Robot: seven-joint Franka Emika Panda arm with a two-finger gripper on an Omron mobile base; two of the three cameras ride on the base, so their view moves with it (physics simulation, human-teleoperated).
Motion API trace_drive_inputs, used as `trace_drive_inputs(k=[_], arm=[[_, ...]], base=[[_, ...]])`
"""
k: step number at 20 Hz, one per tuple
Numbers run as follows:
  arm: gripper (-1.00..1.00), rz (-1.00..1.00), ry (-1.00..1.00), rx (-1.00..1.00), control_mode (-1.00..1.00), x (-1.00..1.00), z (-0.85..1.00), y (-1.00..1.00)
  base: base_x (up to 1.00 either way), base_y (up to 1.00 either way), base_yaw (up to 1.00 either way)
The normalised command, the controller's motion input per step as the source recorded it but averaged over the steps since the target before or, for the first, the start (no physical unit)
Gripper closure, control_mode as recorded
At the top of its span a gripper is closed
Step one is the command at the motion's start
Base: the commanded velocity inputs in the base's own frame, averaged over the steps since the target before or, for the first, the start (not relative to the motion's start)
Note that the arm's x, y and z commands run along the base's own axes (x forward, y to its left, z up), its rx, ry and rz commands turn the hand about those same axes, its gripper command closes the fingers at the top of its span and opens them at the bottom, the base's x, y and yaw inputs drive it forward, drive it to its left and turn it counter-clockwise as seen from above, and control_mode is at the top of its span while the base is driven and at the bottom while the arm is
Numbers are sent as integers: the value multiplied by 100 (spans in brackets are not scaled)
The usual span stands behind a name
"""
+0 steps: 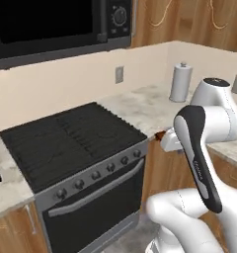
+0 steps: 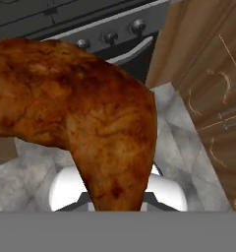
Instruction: Take the chicken drumstick from the fridge and place it on the digital scale on the counter by the fridge. Wait a few seconds for a reading, then move it to the plate on the dining counter.
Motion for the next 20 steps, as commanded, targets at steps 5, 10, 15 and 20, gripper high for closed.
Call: trace_drive_inputs(k=[5,10,15,20], arm=[[100,0,0,0,100,0,0,0],[100,0,0,0,100,0,0,0],[100,0,0,0,100,0,0,0],[100,0,0,0,100,0,0,0]], base=[[0,4,-99],[3,2,-95],[0,0,-98],[0,0,-97]])
